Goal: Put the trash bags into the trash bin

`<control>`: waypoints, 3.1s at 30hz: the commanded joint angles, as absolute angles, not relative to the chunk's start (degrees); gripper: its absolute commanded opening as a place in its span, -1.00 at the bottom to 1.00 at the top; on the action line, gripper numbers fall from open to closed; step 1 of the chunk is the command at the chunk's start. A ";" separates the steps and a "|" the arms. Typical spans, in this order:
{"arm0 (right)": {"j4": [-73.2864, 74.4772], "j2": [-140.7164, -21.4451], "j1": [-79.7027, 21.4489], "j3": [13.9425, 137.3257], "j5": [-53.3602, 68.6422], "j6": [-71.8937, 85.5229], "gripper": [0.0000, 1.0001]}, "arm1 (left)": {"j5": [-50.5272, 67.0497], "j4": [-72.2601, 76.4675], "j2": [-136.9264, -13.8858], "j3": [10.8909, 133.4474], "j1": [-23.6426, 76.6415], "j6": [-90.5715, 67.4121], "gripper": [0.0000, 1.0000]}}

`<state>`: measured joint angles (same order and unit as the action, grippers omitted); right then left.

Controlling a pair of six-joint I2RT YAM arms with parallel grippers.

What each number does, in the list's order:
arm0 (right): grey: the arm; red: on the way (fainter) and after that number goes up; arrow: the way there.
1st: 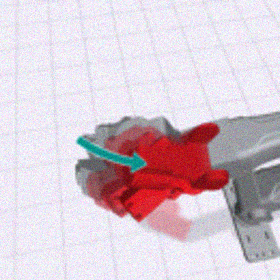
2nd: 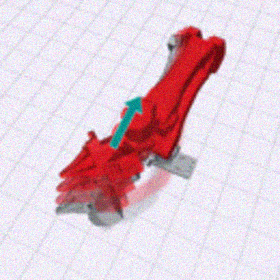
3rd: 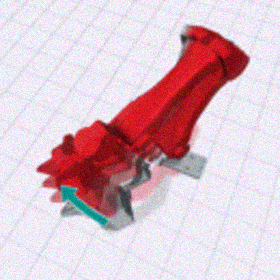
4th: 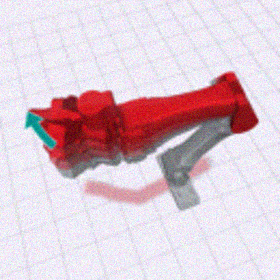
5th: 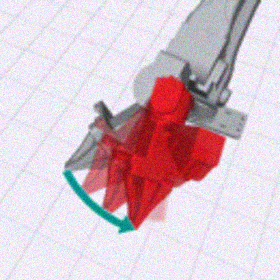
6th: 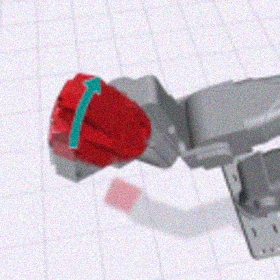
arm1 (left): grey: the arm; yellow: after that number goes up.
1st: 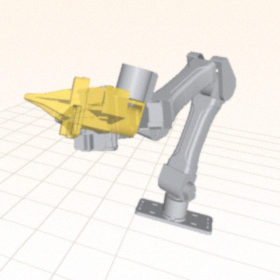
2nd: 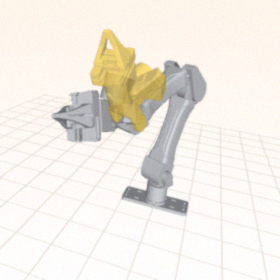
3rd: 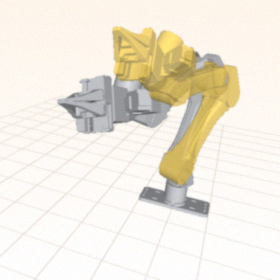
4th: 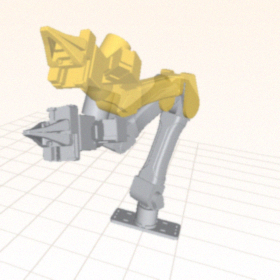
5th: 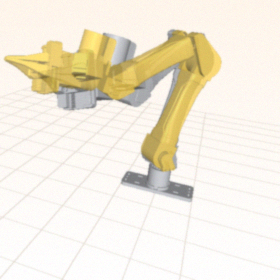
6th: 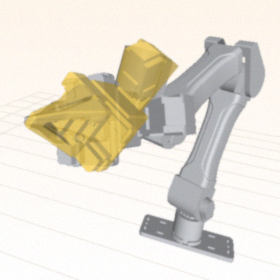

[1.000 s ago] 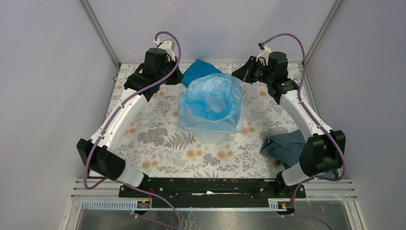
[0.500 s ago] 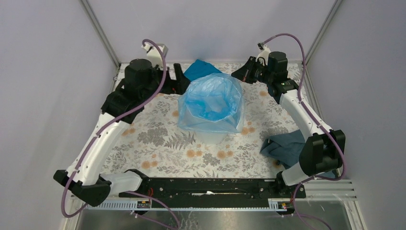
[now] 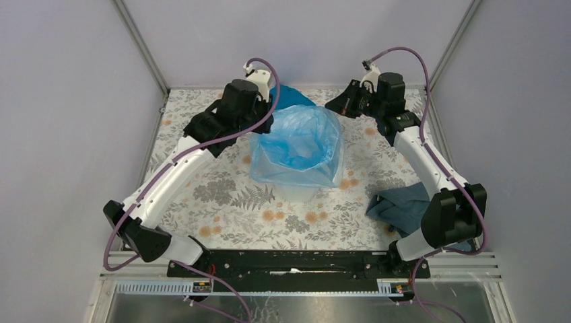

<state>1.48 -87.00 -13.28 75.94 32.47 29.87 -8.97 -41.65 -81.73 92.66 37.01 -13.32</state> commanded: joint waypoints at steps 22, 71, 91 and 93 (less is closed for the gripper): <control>10.17 -83.56 -11.82 81.09 35.71 28.37 -0.67 | 13.49 -31.51 -88.22 91.86 19.23 -25.29 -0.78; -75.75 -94.81 -5.46 39.50 55.65 86.46 -1.00 | 21.54 -25.22 -86.90 78.41 17.45 -30.31 -0.81; -35.77 -86.78 -5.34 48.26 52.50 58.76 -1.00 | 12.63 -32.68 -75.87 74.65 10.87 -24.95 0.26; -33.20 -86.18 -5.35 49.04 51.70 56.93 -1.00 | 11.59 -35.27 -73.23 75.12 10.03 -24.83 0.60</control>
